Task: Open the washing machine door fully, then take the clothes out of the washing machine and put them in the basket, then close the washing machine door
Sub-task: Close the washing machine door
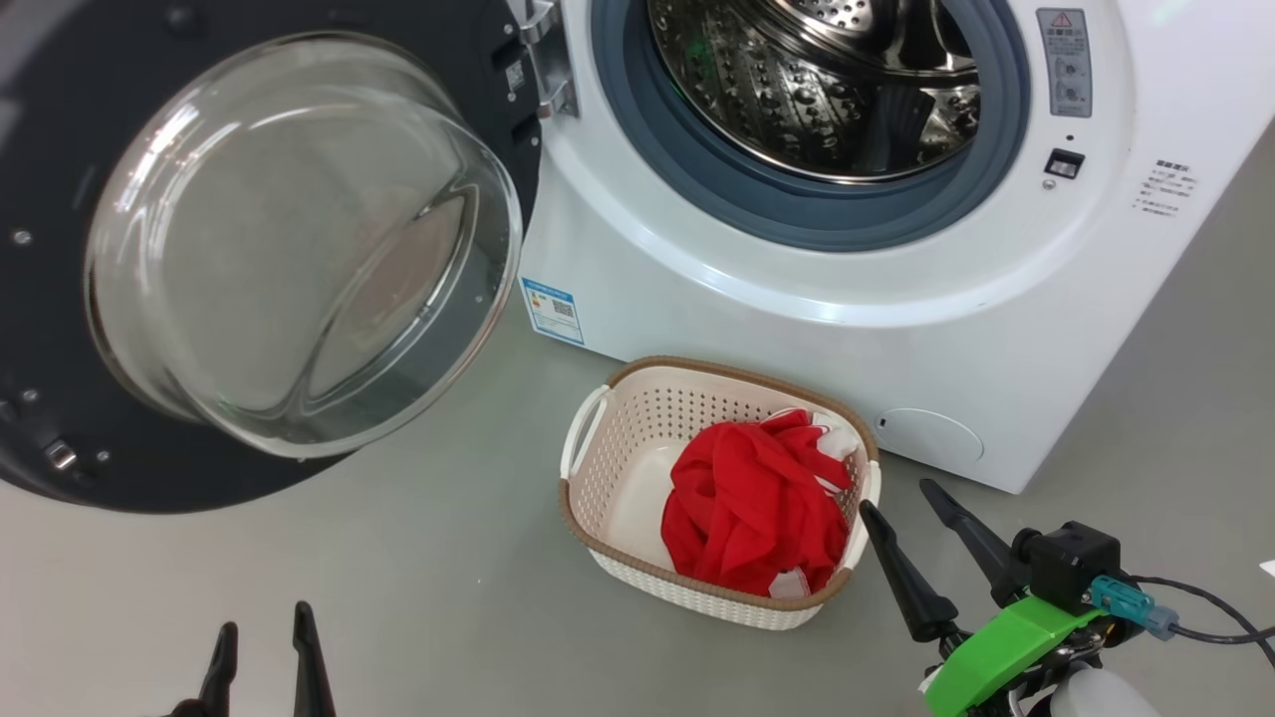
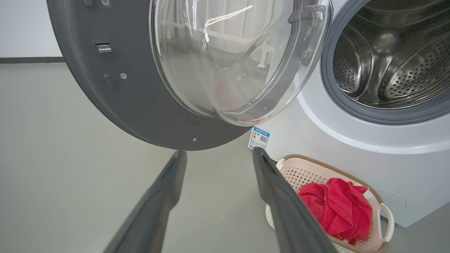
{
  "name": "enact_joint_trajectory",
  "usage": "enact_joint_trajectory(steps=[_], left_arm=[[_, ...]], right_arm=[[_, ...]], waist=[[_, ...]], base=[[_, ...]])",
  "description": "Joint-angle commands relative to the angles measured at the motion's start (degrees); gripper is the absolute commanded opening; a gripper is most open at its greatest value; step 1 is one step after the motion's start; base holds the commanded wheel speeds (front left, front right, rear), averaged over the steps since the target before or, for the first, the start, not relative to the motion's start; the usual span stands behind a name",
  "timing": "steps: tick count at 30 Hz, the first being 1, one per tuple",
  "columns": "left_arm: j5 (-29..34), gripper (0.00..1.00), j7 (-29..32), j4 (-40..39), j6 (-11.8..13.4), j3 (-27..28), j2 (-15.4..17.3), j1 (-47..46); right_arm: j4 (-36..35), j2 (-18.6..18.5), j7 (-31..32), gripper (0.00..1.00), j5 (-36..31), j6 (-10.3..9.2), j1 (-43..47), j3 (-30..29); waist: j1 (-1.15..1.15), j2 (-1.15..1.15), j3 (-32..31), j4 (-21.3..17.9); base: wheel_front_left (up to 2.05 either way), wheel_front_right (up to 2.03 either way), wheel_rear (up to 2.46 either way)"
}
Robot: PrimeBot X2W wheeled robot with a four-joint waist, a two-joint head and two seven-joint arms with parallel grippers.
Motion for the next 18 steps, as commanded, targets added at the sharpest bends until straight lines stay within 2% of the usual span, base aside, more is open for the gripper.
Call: enact_joint_trajectory(steps=[1, 10, 11, 12, 13, 14, 16, 17, 18], left_arm=[[-0.28, 1.0, -0.71, -1.74, 0.65, 1.83, 0.87, -0.66], [-1.38, 1.0, -0.71, -2.97, 0.24, 2.57, 0.87, -1.32], [-2.08, 0.87, -0.71, -3.41, 0.04, 2.76, 0.87, -1.55], [-2.66, 0.65, -0.71, -4.02, -0.18, 3.03, 0.87, -1.82], [-3.07, 0.48, -0.71, -4.83, -0.54, 3.35, 0.87, -2.24], [-3.14, 0.36, -0.71, -5.59, -0.97, 3.66, 0.87, -2.71], [-2.94, 0.06, -0.71, -7.41, -1.9, 4.77, 0.87, -3.93], [-2.63, 0.0, -0.71, -8.41, -2.44, 5.46, 0.87, -4.65], [-2.38, 0.0, -0.71, -9.37, -3.05, 6.2, 0.87, -5.5]], right_arm=[[-1.03, -0.02, -0.69, 1.0, 0.44, 0.09, -0.78, 1.12], [-1.35, -0.02, -0.69, 1.0, 0.5, 0.09, -0.75, 1.13], [-1.37, -0.01, -0.69, 1.0, 0.53, 0.09, -0.7, 1.07], [-1.4, 0.01, -0.69, 1.0, 0.54, 0.09, -0.61, 0.99], [-1.46, 0.02, -0.69, 1.0, 0.56, 0.09, -0.49, 0.87], [-1.52, 0.04, -0.69, 1.0, 0.6, 0.09, -0.34, 0.7], [-1.72, 0.05, -0.69, 1.0, 0.67, 0.09, 0.01, 0.32], [-1.81, 0.05, -0.69, 1.0, 0.67, 0.09, 0.17, 0.16], [-1.89, 0.03, -0.69, 1.0, 0.67, 0.09, 0.33, 0.02]], waist=[[0.0, 0.0, -0.44, 0.76], [0.0, 0.0, -0.12, 1.03], [0.0, 0.0, -0.15, 1.03], [0.0, 0.0, -0.14, 1.05], [0.0, 0.0, -0.14, 1.09], [0.0, 0.0, -0.16, 1.16], [0.0, 0.0, -0.17, 1.29], [0.0, 0.0, -0.17, 1.34], [0.0, 0.0, -0.15, 1.4]], base=[[0.0, 0.0, 0.0], [0.0, 0.0, 0.0], [0.0, 0.0, 0.0], [0.0, 0.0, 0.0], [0.0, 0.0, 0.0], [0.0, 0.0, 0.0], [0.0, 0.0, 0.0], [0.0, 0.0, 0.0], [0.0, 0.0, 0.0]])
